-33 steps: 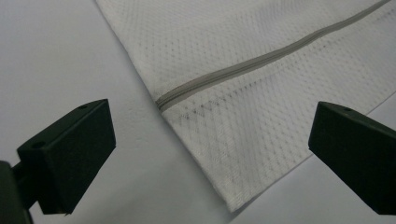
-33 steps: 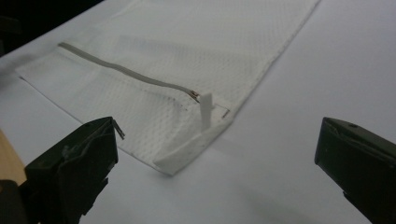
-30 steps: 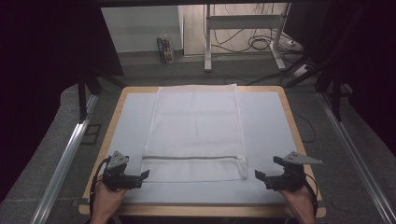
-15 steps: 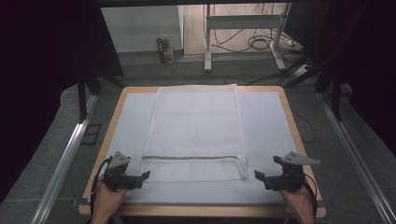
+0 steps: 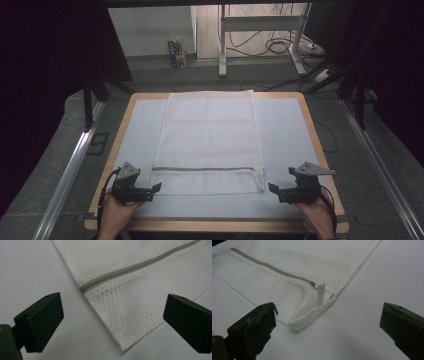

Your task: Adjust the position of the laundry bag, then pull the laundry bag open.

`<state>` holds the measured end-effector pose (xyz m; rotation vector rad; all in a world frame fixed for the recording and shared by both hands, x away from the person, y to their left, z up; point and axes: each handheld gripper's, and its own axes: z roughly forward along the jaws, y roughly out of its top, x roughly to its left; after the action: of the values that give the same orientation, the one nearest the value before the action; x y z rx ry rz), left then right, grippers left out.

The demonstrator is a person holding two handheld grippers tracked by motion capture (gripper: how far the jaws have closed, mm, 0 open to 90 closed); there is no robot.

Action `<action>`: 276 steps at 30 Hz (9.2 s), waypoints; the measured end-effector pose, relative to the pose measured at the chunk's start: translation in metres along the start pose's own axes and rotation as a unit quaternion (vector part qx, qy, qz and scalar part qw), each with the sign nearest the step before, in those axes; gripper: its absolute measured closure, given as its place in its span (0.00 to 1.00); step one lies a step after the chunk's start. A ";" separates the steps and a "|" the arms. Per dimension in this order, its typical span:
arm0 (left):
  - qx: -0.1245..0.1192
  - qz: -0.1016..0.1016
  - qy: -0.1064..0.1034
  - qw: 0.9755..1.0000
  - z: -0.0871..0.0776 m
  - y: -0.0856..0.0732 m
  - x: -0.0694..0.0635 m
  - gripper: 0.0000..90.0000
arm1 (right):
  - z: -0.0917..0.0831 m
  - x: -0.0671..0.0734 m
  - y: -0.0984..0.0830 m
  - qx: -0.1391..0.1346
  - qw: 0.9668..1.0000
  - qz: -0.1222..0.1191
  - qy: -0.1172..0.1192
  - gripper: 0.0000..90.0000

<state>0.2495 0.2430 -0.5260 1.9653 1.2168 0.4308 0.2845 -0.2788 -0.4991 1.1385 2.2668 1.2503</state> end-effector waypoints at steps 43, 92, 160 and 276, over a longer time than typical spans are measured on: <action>0.000 0.014 0.013 1.000 0.029 0.023 0.025 0.16 | 0.030 -0.013 0.028 0.041 0.998 0.006 -0.037 0.30; 0.037 -0.026 0.046 0.998 0.088 0.057 0.054 0.66 | 0.117 -0.029 0.061 0.113 0.991 -0.037 -0.065 0.83; 0.068 0.067 -0.036 0.995 0.047 0.041 -0.018 0.96 | 0.022 -0.008 0.022 0.128 0.990 -0.059 -0.021 0.97; 0.062 0.150 -0.005 0.987 0.029 0.012 -0.054 0.03 | -0.001 0.034 -0.022 0.197 0.977 -0.067 -0.038 0.30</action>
<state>0.2486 0.1802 -0.5299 2.2663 0.9613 0.5057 0.2519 -0.2599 -0.5133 1.1114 2.5525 0.7123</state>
